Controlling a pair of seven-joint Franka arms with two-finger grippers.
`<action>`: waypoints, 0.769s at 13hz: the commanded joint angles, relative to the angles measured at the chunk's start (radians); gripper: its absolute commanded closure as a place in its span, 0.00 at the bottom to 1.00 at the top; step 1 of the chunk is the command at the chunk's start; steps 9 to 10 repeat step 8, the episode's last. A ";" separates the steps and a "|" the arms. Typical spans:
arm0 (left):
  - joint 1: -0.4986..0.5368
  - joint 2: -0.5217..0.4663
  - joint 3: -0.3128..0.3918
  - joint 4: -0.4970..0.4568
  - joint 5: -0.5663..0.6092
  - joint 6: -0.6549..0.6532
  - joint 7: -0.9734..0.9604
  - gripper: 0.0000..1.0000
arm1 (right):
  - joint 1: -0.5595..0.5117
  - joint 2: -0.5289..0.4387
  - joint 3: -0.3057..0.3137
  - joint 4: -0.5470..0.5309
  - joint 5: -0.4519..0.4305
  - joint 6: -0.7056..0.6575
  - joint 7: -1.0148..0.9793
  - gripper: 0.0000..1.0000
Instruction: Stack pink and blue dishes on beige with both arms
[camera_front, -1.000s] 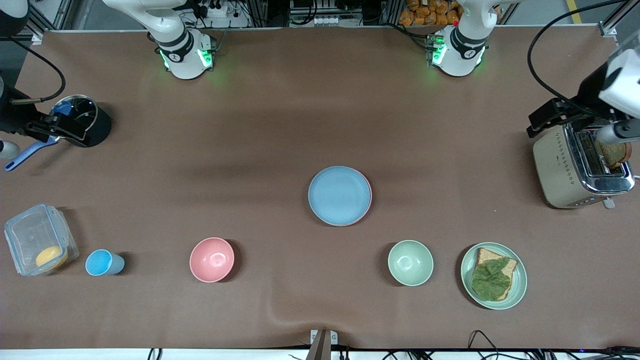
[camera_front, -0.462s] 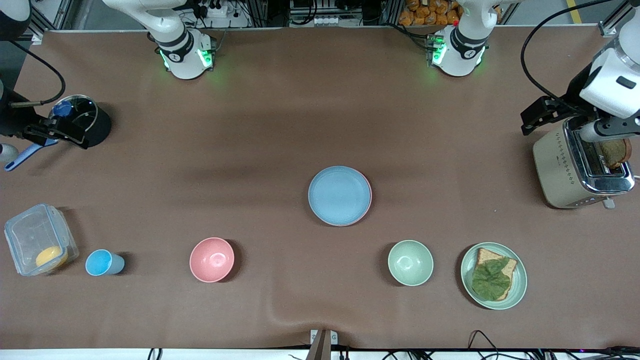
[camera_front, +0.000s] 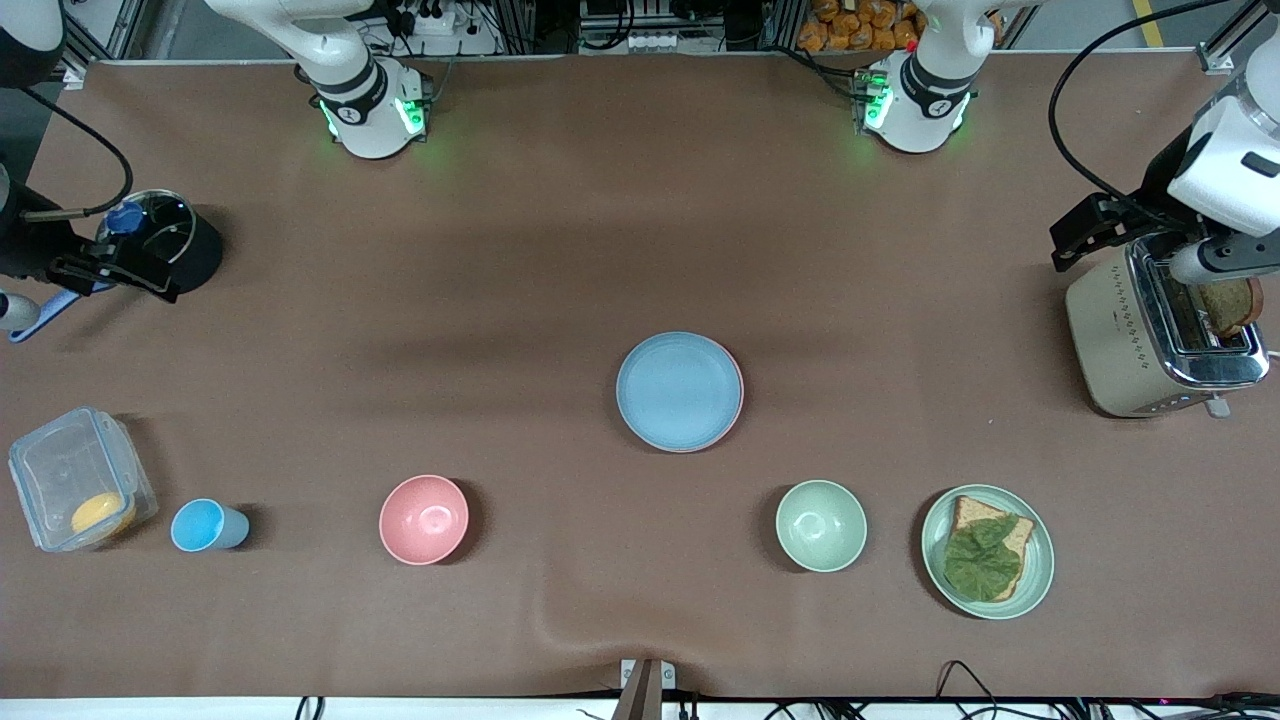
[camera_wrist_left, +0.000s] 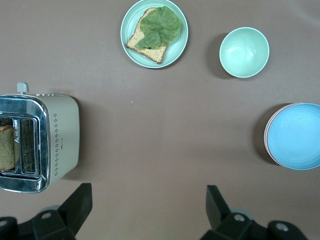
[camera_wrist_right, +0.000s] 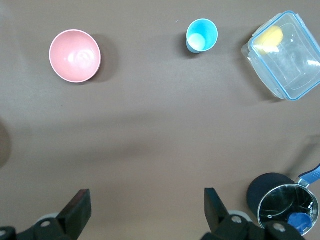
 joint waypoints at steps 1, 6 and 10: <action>-0.057 -0.006 0.073 -0.010 0.029 0.004 0.018 0.00 | -0.012 0.012 0.014 0.024 -0.021 -0.008 0.005 0.00; -0.056 -0.008 0.087 0.001 0.027 0.001 0.064 0.00 | -0.012 0.015 0.014 0.024 -0.018 -0.008 0.005 0.00; -0.055 -0.008 0.087 0.001 0.030 -0.002 0.066 0.00 | -0.017 0.015 0.014 0.024 -0.014 -0.008 0.005 0.00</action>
